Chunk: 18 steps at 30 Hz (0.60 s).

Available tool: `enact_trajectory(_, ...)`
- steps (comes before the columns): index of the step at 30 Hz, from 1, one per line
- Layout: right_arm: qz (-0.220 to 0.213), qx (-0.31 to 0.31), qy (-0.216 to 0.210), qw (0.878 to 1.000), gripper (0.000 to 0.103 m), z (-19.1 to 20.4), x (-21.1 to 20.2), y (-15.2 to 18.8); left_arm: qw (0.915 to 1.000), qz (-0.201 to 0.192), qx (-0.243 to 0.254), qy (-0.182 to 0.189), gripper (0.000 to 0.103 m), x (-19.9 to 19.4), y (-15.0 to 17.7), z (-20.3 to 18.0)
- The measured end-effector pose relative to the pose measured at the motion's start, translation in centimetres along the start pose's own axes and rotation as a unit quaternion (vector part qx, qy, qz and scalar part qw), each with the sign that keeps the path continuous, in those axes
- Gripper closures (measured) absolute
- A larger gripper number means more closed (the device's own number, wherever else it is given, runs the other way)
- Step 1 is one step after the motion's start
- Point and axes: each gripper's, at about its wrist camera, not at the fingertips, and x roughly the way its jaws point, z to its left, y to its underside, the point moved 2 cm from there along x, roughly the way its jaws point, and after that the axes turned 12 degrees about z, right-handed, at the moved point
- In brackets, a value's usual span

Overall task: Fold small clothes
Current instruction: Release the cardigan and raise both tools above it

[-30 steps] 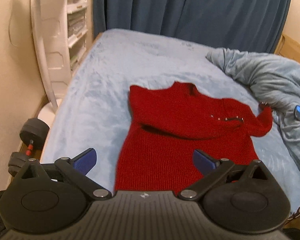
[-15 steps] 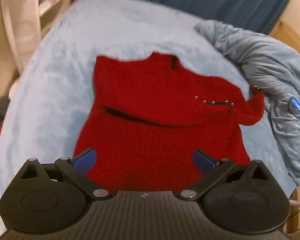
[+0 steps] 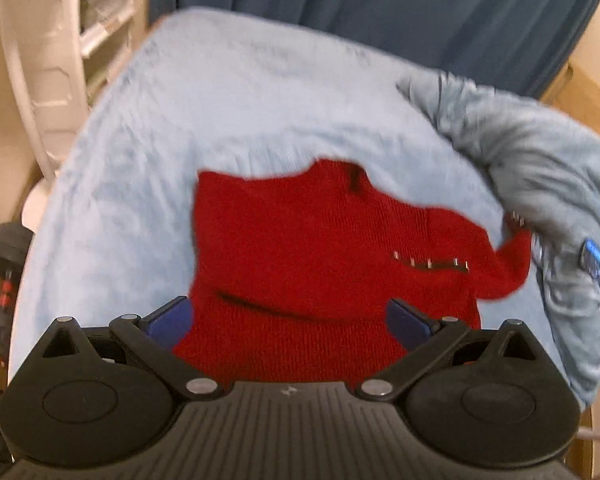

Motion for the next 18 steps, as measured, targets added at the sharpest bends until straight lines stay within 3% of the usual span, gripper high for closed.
enact_trajectory(6,0.042,-0.032,-0.044,0.998,0.015,3.2,1.0,4.5,0.9976,-0.069,-0.004,-0.002,0.000,-3.4,3.2,0.9)
enact_trajectory(13,0.081,-0.049,-0.041,0.995,0.015,4.3,-5.2,10.3,0.9937,-0.112,0.005,0.003,0.000,-8.0,12.7,0.3)
enact_trajectory(18,0.138,-0.063,-0.041,0.988,0.014,6.4,-7.7,11.0,0.9921,-0.123,0.021,0.017,0.000,-11.9,16.9,-0.9)
